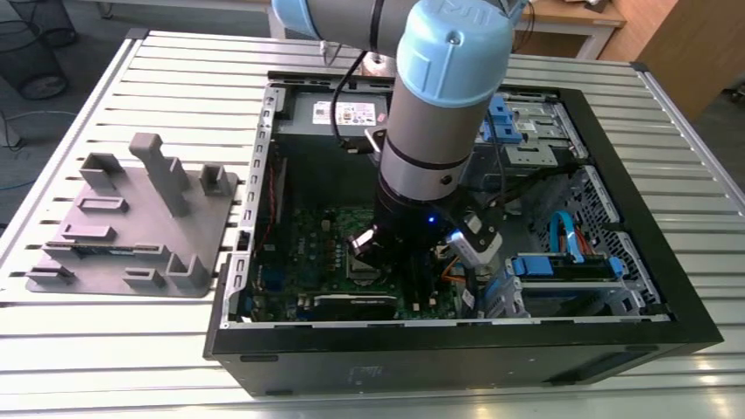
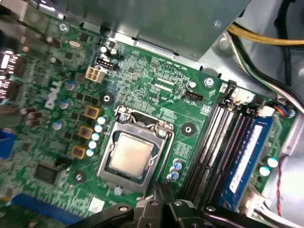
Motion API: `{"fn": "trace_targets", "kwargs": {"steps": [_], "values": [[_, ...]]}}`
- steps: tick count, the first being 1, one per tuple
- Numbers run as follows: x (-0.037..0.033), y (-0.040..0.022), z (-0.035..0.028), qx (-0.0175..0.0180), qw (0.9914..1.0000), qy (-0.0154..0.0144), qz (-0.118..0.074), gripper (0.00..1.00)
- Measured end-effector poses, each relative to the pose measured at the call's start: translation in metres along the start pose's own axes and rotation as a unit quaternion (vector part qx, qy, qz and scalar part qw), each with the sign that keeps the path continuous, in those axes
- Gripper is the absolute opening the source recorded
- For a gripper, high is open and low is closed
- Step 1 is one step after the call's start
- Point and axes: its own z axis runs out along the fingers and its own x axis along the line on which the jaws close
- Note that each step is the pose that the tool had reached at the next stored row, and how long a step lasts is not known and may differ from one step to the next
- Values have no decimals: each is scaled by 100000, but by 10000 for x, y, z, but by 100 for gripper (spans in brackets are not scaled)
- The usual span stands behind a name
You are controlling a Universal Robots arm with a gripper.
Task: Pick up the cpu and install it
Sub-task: 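Install the first cpu locking lever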
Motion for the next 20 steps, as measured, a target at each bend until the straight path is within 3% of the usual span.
{"fn": "trace_targets", "kwargs": {"steps": [2, 8, 14, 20], "values": [[2, -2, -43, -1, 100000, -1, 1, 11], [21, 8, -48, -5, 100000, -1, 5, 11], [148, 108, -44, -10, 100000, -78, 38, 11], [172, 190, -65, 13, 100000, -128, 144, 11]]}}
